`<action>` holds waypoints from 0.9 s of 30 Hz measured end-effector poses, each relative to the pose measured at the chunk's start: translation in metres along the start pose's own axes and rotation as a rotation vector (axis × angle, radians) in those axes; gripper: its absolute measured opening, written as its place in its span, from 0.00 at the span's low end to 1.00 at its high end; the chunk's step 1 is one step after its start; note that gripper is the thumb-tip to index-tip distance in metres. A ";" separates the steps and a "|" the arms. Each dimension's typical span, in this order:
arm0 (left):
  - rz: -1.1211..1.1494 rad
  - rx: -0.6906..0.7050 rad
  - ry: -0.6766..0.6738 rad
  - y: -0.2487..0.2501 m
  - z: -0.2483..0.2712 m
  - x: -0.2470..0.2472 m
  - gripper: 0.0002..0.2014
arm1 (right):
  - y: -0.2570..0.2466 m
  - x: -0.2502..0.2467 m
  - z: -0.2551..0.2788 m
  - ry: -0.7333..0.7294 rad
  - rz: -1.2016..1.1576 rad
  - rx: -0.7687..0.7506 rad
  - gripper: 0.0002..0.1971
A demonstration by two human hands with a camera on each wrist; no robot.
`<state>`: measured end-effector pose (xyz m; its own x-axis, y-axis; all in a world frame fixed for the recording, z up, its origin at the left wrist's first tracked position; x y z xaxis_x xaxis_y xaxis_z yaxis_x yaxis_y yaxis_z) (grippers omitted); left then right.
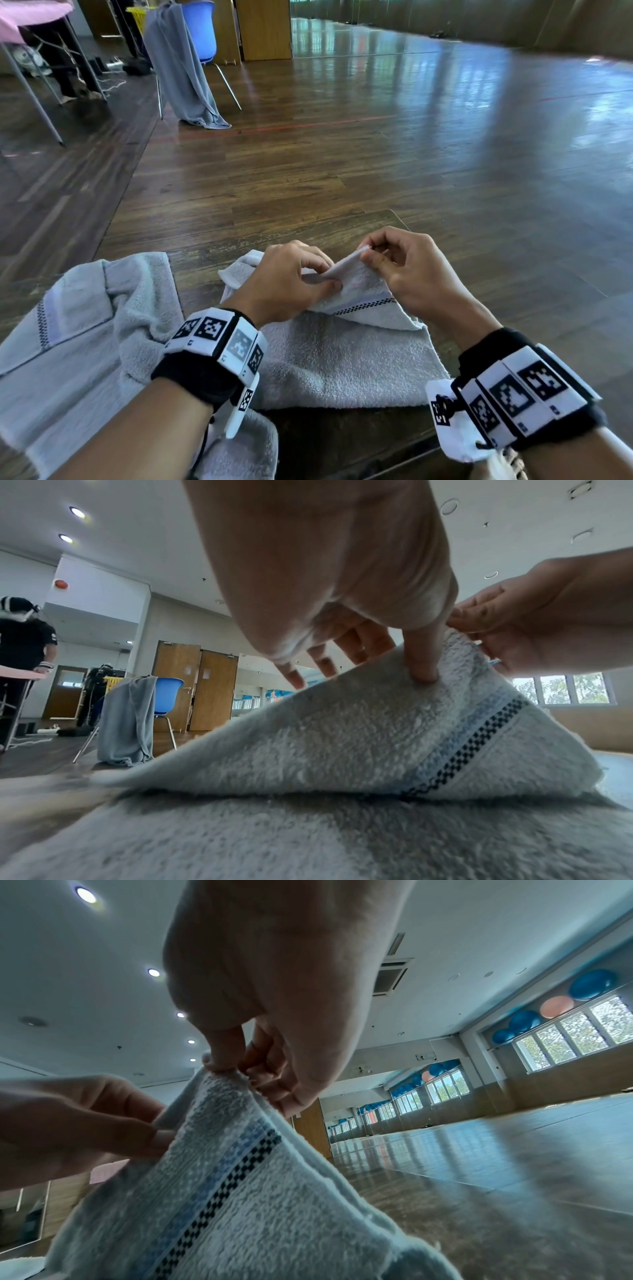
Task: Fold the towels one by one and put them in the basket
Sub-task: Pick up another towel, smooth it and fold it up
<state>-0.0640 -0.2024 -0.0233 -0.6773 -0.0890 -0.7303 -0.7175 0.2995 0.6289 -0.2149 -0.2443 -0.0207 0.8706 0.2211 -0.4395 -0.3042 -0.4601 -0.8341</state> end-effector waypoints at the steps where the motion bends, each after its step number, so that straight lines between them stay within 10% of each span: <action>1: -0.028 0.018 0.005 0.002 0.000 -0.001 0.06 | 0.000 -0.002 0.000 -0.002 0.006 0.002 0.06; 10: -0.182 -0.066 -0.060 -0.031 0.003 -0.018 0.15 | 0.032 -0.076 -0.003 0.364 0.067 0.130 0.10; 19: -0.424 -0.164 0.147 -0.068 0.016 -0.057 0.05 | 0.081 -0.091 0.008 0.369 0.148 0.359 0.07; 27: -0.483 -0.250 -0.089 -0.086 0.033 -0.019 0.16 | 0.094 -0.082 0.017 0.262 0.235 0.391 0.06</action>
<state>0.0155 -0.1950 -0.0722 -0.2532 -0.0762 -0.9644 -0.9674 0.0084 0.2533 -0.3216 -0.2912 -0.0691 0.8139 -0.0949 -0.5732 -0.5807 -0.1047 -0.8073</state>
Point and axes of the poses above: each hand's wrist, its own z-axis away from the middle knuckle, its own x-axis out of the palm, y = z × x, the point moved 10 cm from there along -z, towards the middle knuckle, and after that the axes turned 2 degrees about -x, right-handed, at the moved point
